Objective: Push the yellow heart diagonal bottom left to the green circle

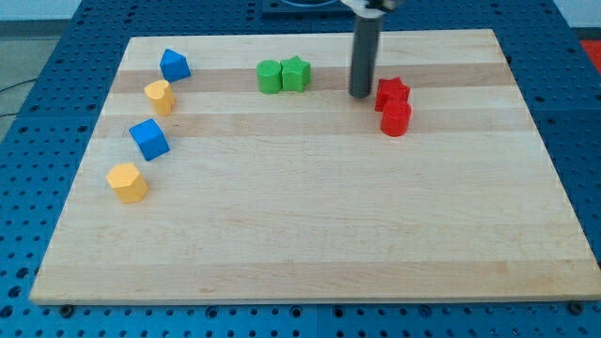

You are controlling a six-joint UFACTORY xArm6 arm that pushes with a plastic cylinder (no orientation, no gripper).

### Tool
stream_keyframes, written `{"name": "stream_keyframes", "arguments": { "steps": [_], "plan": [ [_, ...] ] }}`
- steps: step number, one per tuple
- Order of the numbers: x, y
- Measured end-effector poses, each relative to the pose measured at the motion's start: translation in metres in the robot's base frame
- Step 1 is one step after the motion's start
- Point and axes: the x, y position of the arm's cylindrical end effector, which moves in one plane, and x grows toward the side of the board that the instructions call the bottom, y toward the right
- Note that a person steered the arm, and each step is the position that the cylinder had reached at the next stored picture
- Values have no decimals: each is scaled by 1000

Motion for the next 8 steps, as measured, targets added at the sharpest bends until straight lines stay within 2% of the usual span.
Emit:
{"name": "stream_keyframes", "arguments": {
  "steps": [2, 3, 4, 5, 6, 7, 8],
  "plan": [
    [34, -121],
    [41, -131],
    [-1, -145],
    [-46, -193],
    [-42, -195],
    [-18, -195],
    [-18, -239]
  ]
}}
